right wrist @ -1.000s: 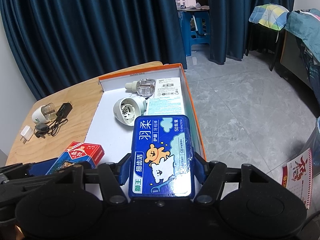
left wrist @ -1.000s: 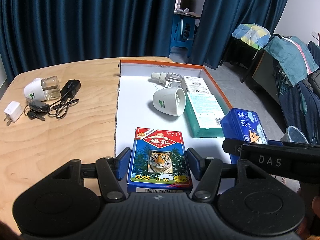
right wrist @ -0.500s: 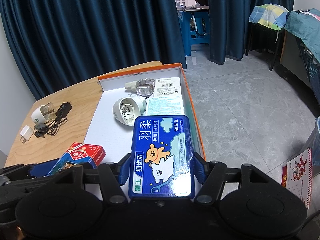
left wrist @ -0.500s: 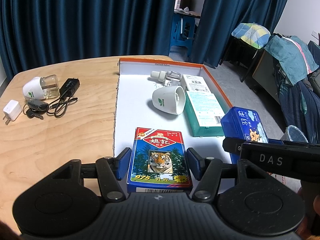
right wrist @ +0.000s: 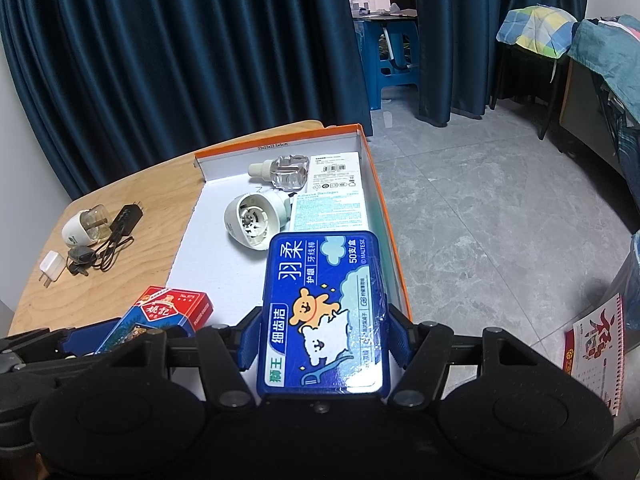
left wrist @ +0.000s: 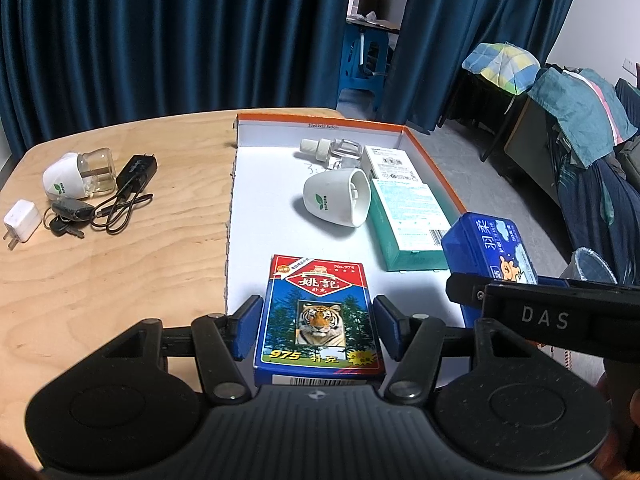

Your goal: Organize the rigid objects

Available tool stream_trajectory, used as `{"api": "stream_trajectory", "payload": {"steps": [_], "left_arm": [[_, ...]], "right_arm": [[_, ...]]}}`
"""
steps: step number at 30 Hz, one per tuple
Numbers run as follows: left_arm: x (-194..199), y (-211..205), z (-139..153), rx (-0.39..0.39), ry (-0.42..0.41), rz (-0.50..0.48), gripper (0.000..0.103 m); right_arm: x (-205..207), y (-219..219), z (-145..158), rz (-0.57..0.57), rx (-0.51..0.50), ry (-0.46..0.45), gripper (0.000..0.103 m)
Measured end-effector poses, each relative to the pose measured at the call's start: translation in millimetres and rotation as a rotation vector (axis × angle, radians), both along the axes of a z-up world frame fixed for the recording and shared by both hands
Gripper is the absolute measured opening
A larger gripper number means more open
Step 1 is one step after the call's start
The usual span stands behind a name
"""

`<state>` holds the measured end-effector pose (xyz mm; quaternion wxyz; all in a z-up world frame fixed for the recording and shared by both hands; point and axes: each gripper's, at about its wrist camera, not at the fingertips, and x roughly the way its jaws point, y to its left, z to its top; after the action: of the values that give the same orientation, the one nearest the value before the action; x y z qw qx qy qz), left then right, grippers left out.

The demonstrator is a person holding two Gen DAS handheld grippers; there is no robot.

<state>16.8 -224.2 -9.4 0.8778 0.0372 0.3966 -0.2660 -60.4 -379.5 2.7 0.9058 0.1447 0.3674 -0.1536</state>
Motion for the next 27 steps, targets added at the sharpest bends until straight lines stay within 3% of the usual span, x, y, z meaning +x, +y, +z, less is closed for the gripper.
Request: {"api": "stream_trajectory", "payload": {"steps": [27], "left_arm": [[2.4, -1.3, -2.7, -0.002, 0.013, 0.000, 0.059]], "right_arm": [[1.0, -2.7, 0.8, -0.014, 0.009, 0.011, 0.075]]}}
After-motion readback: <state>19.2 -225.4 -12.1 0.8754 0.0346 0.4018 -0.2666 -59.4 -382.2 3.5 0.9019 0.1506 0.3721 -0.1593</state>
